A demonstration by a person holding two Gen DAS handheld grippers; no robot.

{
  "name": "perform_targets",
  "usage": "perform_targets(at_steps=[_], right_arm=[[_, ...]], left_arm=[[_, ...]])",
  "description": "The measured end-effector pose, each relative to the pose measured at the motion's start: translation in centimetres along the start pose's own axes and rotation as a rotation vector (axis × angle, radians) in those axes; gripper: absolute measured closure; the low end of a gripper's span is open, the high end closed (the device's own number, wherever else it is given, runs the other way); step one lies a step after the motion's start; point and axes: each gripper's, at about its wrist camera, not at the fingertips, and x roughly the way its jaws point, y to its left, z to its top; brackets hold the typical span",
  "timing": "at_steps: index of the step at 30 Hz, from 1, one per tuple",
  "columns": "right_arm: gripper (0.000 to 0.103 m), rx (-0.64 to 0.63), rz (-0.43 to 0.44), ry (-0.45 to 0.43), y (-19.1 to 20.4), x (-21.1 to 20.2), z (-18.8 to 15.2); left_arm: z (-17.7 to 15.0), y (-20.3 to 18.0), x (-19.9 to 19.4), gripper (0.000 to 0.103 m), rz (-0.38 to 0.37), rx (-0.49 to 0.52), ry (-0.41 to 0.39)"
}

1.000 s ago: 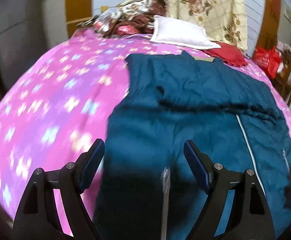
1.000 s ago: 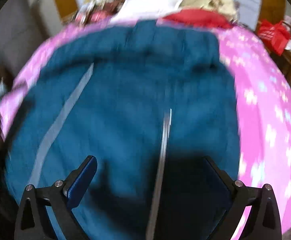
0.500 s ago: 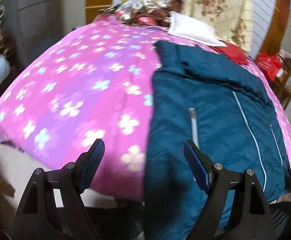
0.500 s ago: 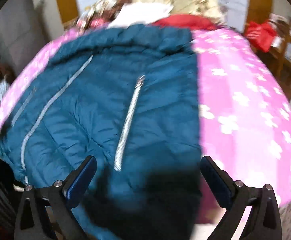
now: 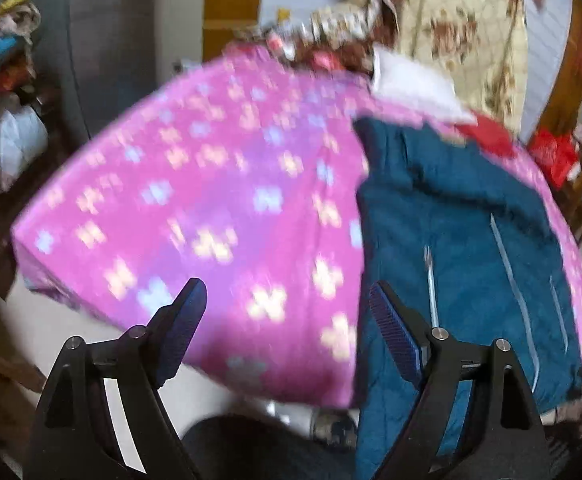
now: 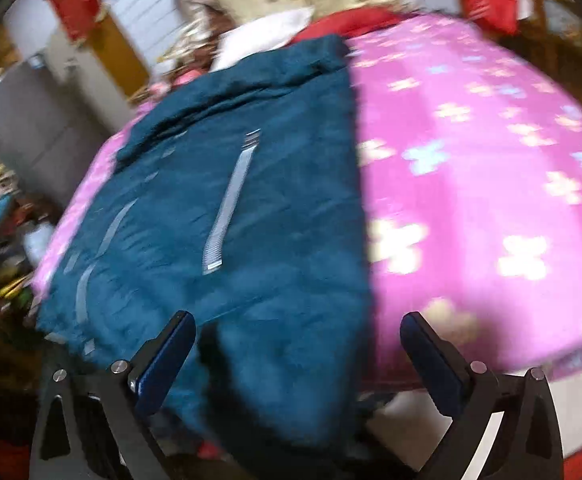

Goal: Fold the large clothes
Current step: 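Move both tools to the hem of the teal jacket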

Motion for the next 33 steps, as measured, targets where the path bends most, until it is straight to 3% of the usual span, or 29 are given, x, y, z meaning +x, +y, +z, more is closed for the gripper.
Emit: perform_targets(at_steps=[4, 8, 12, 15, 19, 22, 24, 25, 30, 33], right_arm=[[0.0, -0.019, 0.072, 0.016, 0.5, 0.6, 0.1], [0.001, -0.004, 0.133, 0.018, 0.2, 0.6, 0.2], [0.001, -0.007, 0.17, 0.015, 0.5, 0.7, 0.4], [0.001, -0.015, 0.172, 0.015, 1.1, 1.3, 0.8], [0.001, -0.03, 0.157, 0.004, 1.7, 1.9, 1.2], [0.0, -0.044, 0.145, 0.001, 2.0, 2.1, 1.2], [0.0, -0.048, 0.142, 0.004, 2.0, 2.1, 1.2], [0.0, -0.049, 0.145, 0.006, 2.0, 2.1, 1.2], [0.001, -0.072, 0.195, 0.023, 2.5, 2.1, 0.9], [0.002, -0.096, 0.217, 0.027, 3.1, 2.5, 0.9]], left_arm=[[-3.1, -1.4, 3.0, 0.019, -0.055, 0.047, 0.064], [-5.1, -1.8, 3.8, 0.019, -0.025, 0.088, 0.054], [-6.9, -0.6, 4.8, 0.019, -0.176, 0.007, 0.138], [-7.6, -1.7, 4.6, 0.018, -0.219, 0.032, 0.122], [-8.0, -3.2, 3.7, 0.018, -0.366, 0.05, 0.125], [-7.9, -4.2, 3.3, 0.018, -0.382, 0.085, 0.092], [-8.0, -4.6, 4.5, 0.017, -0.409, 0.071, 0.144], [-8.0, -5.1, 4.3, 0.016, -0.411, 0.09, 0.111], [-8.4, -7.5, 4.5, 0.015, -0.538, 0.166, 0.175], [-7.5, -7.7, 5.1, 0.015, -0.601, 0.139, 0.2]])
